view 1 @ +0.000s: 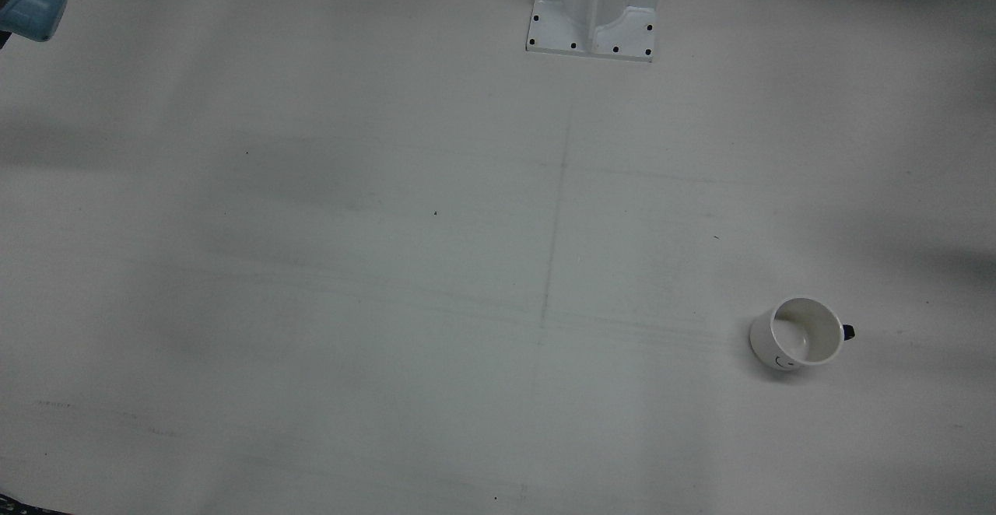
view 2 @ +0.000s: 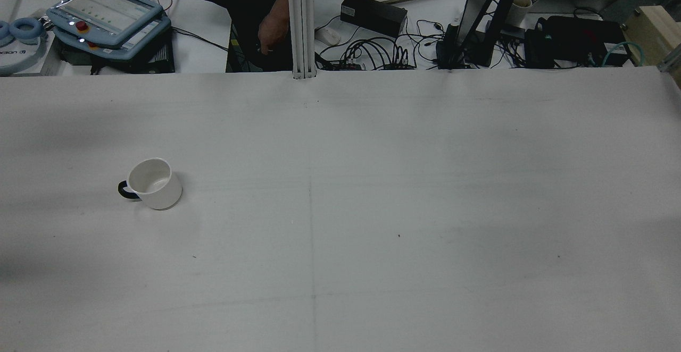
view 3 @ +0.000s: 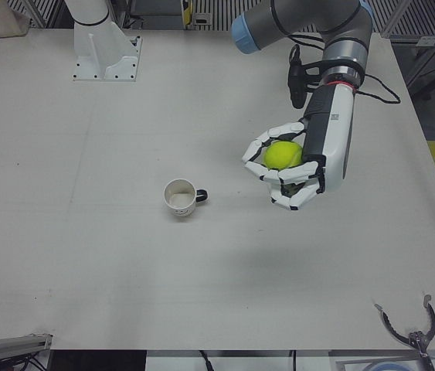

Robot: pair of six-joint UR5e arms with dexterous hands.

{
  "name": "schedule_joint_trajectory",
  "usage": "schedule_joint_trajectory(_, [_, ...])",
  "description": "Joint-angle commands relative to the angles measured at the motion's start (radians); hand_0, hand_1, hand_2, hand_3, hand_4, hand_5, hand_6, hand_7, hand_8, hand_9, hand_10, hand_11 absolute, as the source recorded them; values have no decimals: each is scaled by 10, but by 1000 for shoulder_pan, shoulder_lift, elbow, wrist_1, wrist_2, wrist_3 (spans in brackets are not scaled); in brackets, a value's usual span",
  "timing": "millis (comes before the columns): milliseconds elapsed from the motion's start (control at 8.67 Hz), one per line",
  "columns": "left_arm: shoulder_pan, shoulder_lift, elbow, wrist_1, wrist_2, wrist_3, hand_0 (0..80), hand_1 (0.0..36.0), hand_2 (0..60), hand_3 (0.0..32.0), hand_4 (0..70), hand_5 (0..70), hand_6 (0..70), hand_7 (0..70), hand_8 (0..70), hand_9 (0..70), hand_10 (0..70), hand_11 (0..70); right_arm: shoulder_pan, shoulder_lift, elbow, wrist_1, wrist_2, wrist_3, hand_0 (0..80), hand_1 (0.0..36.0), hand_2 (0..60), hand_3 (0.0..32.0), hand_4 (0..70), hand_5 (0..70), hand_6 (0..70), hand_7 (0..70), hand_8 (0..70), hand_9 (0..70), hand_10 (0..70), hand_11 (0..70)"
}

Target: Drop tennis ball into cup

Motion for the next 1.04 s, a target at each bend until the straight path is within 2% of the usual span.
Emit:
schedule_joint_trajectory(0, [171,4,-53,21,-16,-3,599,360,600,0,698,246,368,700,700,700,700,700,2,0,0,0,0,0,0,0,0,0,0,0,0,0,0,0,0,0])
schedule_joint_trajectory(231, [297,-2,-61,37,-65,-3,602,360,600,0,666,245,359,700,700,700,700,700,0,0,0,0,0,0,0,0,0,0,0,0,0,0,0,0,0,0])
schedule_joint_trajectory(577, [443,-5,-19,31,-113,-2,601,360,600,0,636,244,350,700,699,700,700,700,0,0,0,0,0,0,0,0,0,0,0,0,0,0,0,0,0,0])
schedule_joint_trajectory(923, [482,-8,-15,28,-122,-2,601,360,600,0,632,244,348,700,695,700,700,700,0,0,0,0,0,2,0,0,0,0,0,0,0,0,0,0,0,0])
